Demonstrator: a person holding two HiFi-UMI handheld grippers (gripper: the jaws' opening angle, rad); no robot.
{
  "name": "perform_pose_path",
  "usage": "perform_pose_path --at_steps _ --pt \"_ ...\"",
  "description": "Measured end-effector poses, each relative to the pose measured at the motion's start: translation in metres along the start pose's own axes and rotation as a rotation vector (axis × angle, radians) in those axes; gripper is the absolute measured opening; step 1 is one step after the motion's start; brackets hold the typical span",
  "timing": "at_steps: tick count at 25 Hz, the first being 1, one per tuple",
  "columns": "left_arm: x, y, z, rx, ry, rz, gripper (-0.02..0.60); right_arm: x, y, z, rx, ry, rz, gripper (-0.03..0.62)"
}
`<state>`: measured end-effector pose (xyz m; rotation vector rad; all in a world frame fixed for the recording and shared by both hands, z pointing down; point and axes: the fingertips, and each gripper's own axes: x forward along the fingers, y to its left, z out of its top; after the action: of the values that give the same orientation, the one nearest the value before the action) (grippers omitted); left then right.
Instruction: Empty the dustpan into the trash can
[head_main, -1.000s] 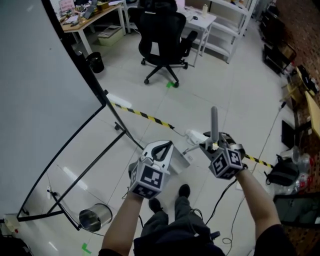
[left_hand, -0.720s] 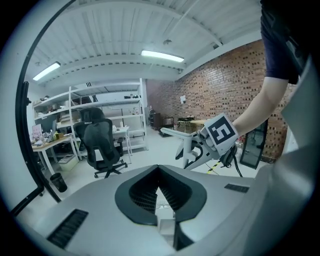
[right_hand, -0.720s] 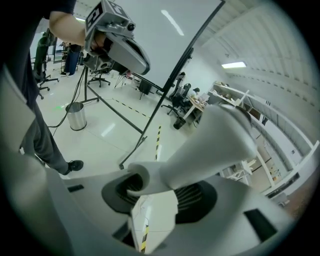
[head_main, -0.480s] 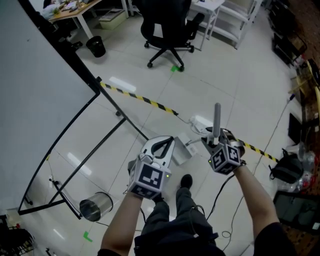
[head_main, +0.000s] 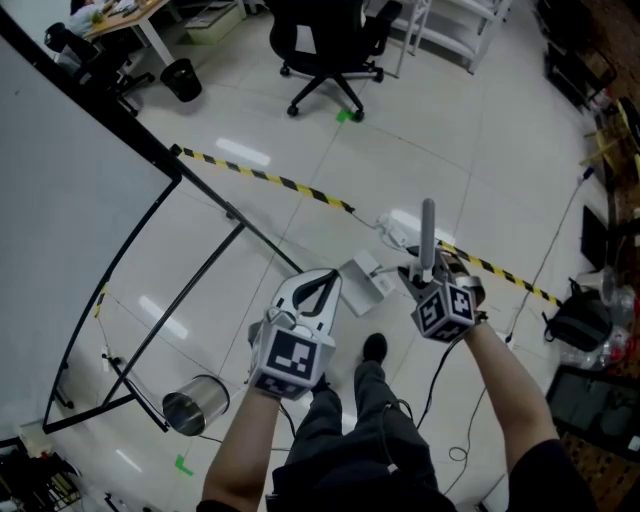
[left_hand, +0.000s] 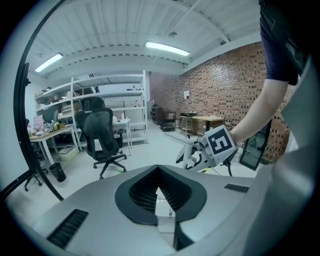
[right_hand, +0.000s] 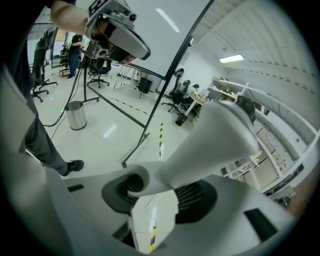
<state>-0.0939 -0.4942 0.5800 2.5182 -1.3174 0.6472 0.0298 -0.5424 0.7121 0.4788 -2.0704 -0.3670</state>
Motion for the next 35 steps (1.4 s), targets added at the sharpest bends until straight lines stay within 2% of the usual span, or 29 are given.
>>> perform_pose_path --at_steps 7,12,18,21,23,29,35 --pt "0.003 -0.005 -0.003 -0.011 0.026 -0.028 -0.002 -0.001 -0.013 -0.026 0.042 0.092 -0.022 0.193" --pt "0.002 0.001 0.008 0.003 0.0 -0.015 -0.002 -0.003 -0.02 -0.034 0.062 0.119 -0.037 0.204" --pt "0.0 -0.002 0.014 0.017 -0.008 -0.018 -0.002 -0.009 -0.031 -0.052 0.088 0.166 -0.075 0.28" --pt "-0.001 -0.006 0.012 0.019 -0.003 -0.023 -0.002 -0.016 -0.036 -0.061 0.156 0.154 -0.07 0.297" --pt "-0.001 -0.007 0.01 0.018 -0.002 -0.022 -0.002 -0.019 -0.036 -0.071 0.213 0.159 -0.045 0.356" --pt "0.001 -0.013 0.01 0.013 0.006 -0.026 -0.002 -0.032 -0.036 -0.09 0.237 0.181 -0.037 0.356" --pt "0.005 -0.019 0.016 0.018 0.009 -0.032 -0.002 -0.049 -0.054 -0.094 0.292 0.147 -0.101 0.357"
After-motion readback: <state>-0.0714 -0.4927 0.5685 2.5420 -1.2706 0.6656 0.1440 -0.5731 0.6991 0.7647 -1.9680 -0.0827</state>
